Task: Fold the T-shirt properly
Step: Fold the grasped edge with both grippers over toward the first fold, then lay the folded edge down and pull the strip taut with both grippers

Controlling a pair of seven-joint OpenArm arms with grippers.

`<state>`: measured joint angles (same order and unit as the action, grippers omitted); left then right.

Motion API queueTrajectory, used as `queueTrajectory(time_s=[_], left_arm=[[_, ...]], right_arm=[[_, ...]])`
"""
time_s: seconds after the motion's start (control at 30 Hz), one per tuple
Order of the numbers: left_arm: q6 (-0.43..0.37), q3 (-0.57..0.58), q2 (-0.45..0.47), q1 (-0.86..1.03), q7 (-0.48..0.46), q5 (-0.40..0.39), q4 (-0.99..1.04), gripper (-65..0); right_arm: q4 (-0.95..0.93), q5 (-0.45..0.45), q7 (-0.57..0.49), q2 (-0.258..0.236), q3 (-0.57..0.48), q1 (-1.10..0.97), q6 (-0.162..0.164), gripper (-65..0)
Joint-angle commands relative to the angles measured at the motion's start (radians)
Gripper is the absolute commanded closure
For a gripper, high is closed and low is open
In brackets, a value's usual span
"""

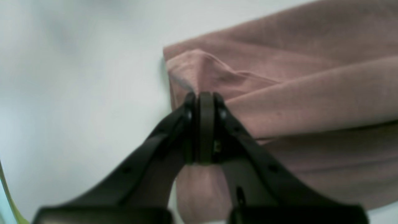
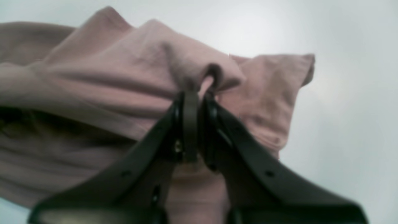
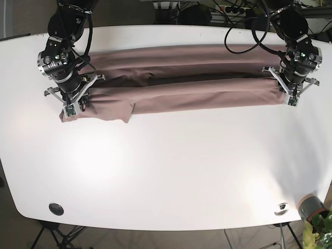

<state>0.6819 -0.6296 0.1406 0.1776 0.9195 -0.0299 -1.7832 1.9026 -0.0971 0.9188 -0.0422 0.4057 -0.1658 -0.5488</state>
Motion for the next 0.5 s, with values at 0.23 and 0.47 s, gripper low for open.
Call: queueTrajectory(time_s=[0.23,0.47], left_arm=[[0.016,0.000,0.021,0.036,-0.015,0.006,-0.011,-1.5],[0.016,-0.002,0.021,0.033,-0.017,0.006,-0.010,-35.6]], right_arm=[[0.015,-0.005,-0.020,-0.006,0.002,-0.027,0.006,-7.1],[0.056,-0.025,-0.020,-0.005,0.003,-0.059,0.006,-46.0]])
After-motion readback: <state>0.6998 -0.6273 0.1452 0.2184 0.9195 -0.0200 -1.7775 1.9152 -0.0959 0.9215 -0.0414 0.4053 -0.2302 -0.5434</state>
